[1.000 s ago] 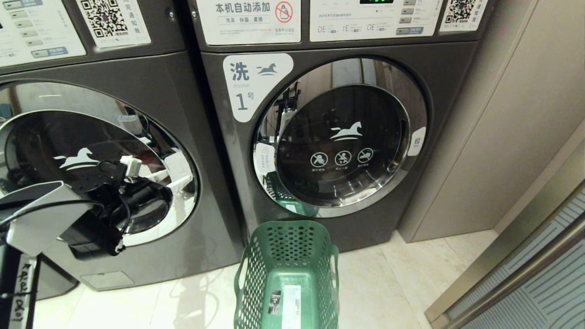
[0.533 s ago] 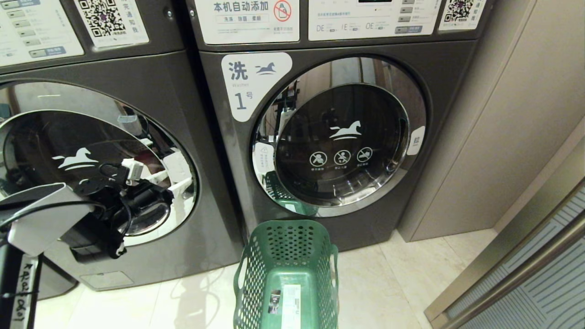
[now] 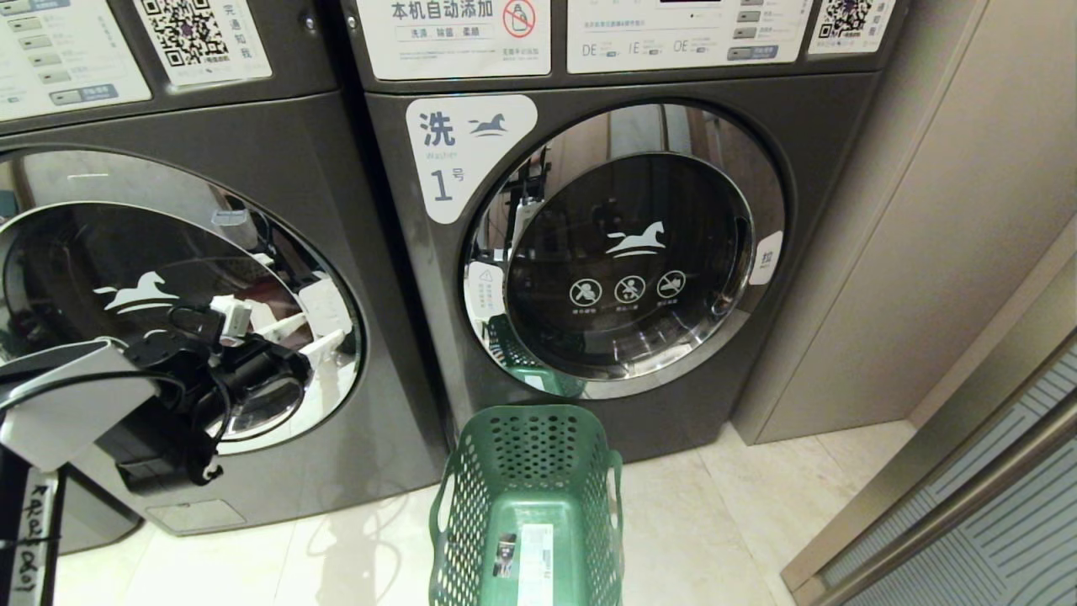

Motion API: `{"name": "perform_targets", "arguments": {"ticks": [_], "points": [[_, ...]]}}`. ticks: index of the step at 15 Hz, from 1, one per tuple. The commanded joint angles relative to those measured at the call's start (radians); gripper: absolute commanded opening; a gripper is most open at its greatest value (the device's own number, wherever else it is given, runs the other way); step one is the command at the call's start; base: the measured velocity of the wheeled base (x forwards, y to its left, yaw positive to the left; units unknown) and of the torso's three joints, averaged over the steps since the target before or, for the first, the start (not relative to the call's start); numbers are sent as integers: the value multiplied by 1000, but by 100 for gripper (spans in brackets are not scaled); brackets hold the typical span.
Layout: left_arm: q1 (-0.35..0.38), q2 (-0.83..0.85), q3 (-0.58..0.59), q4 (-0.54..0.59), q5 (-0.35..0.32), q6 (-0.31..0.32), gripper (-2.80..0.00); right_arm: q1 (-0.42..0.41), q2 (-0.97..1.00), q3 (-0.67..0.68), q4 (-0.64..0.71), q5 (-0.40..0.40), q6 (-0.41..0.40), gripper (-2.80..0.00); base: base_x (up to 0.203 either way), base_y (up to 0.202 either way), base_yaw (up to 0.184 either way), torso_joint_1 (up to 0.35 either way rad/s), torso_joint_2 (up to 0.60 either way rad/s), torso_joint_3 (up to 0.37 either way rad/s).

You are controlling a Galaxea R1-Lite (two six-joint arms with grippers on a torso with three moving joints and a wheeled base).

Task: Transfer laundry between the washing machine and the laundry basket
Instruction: Open the lid of the washing machine

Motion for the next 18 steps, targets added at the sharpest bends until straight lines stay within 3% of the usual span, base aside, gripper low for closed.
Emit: {"name": "perform_targets", "arguments": {"ticks": [1, 5, 13, 18], "points": [[0, -3, -1, -8, -6, -3, 0, 0, 1, 0, 0, 1, -1, -280, 0, 0, 0, 0, 0, 0], [0, 4, -13, -8, -54, -12, 0, 0, 1, 0, 0, 1, -1, -280, 0, 0, 0, 0, 0, 0], [-23, 55, -129, -7, -62, -56, 0, 0, 1, 0, 0, 0, -1, -280, 0, 0, 0, 0, 0, 0], [-21, 69, -128, -8, -165, -57, 0, 0, 1, 0, 0, 0, -1, -280, 0, 0, 0, 0, 0, 0]]}}
